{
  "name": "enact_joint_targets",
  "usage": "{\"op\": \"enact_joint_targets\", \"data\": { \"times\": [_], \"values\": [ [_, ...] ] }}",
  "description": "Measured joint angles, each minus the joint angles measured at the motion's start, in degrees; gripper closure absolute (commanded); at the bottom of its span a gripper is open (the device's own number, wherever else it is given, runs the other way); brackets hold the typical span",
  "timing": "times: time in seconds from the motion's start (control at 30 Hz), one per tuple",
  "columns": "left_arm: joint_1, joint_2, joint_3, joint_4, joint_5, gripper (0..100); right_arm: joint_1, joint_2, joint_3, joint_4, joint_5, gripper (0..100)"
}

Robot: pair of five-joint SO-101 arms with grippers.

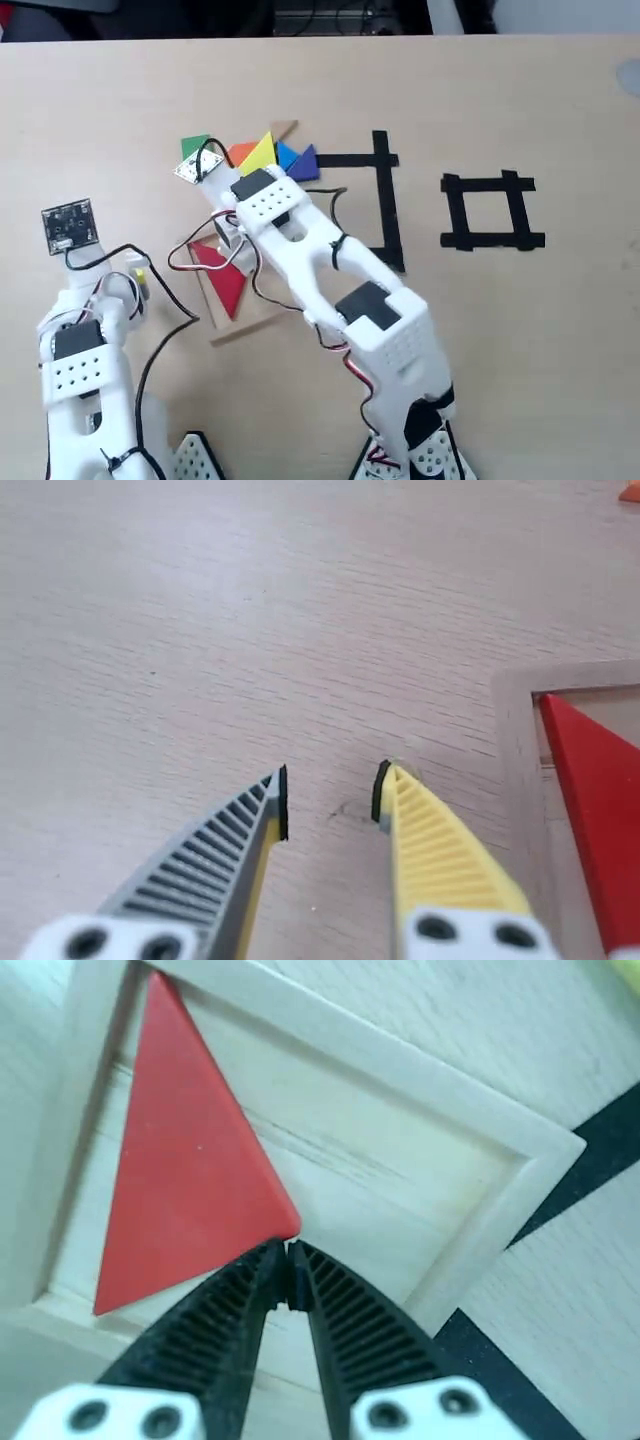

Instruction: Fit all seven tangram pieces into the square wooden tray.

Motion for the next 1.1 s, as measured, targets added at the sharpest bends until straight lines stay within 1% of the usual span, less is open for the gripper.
{"op": "enact_joint_targets", "data": {
  "times": [0.27,0.43,0.5,0.67,0.83,1.1],
  "values": [
    [-1.41,0.00,0.00,-0.09,1.23,83,-0.18,0.00,0.00,-0.26,0.00,98.8],
    [-1.67,0.00,0.00,-0.09,1.23,83,-0.79,0.00,0.18,2.55,0.09,98.8],
    [-3.16,0.00,0.00,-0.09,1.49,83,-1.23,0.00,1.23,2.81,0.09,98.8],
    [-6.51,0.00,0.00,-0.09,5.01,83,-1.32,0.00,1.85,1.76,0.09,98.8],
    [-7.65,0.00,0.00,-0.09,6.15,83,-4.04,0.00,2.11,0.53,0.18,98.8],
    [-11.69,0.00,-0.35,-0.09,9.05,83,-8.53,0.00,2.11,0.09,0.18,98.8]
  ]
}}
